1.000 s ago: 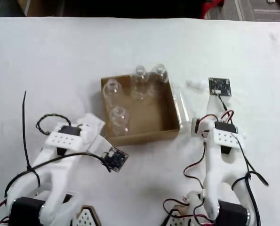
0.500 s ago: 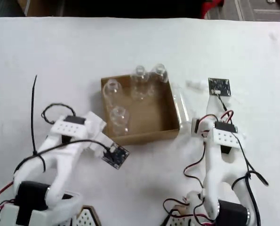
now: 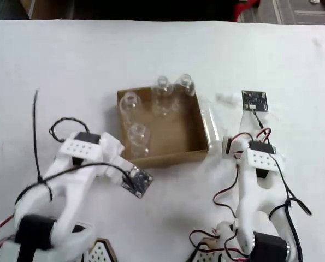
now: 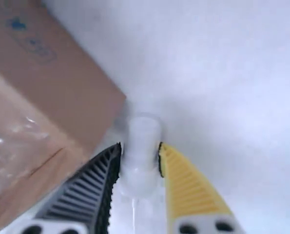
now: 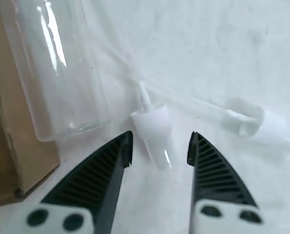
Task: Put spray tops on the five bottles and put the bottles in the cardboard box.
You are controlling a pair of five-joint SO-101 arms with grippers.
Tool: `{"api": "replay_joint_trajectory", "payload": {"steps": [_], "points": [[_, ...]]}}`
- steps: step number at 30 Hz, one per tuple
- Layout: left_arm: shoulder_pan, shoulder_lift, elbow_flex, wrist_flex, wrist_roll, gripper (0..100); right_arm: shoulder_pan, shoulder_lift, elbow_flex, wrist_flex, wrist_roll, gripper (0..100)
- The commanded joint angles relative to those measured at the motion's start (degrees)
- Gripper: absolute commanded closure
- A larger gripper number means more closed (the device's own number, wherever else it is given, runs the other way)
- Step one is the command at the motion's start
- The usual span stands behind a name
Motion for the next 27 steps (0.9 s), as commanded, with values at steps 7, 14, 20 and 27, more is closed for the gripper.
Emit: {"api": "replay_joint_trajectory", "payload": {"steps": [7,14,20,27], "points": [[3.21,-35.38,-1.93,18.29,6.59,98,0.66,-0.48,-2.2,-0.66,0.18,83.3],[13.85,-56.04,-13.45,13.01,44.4,98,0.48,-0.31,-2.11,-0.57,0.18,83.3],[11.56,-51.65,-24.18,-10.99,86.51,98,0.57,-0.22,-2.11,-0.4,0.18,83.3],[4.26,-35.38,-35.69,-15.21,115.43,98,0.4,-0.48,-2.11,0.66,0.18,83.3]]}}
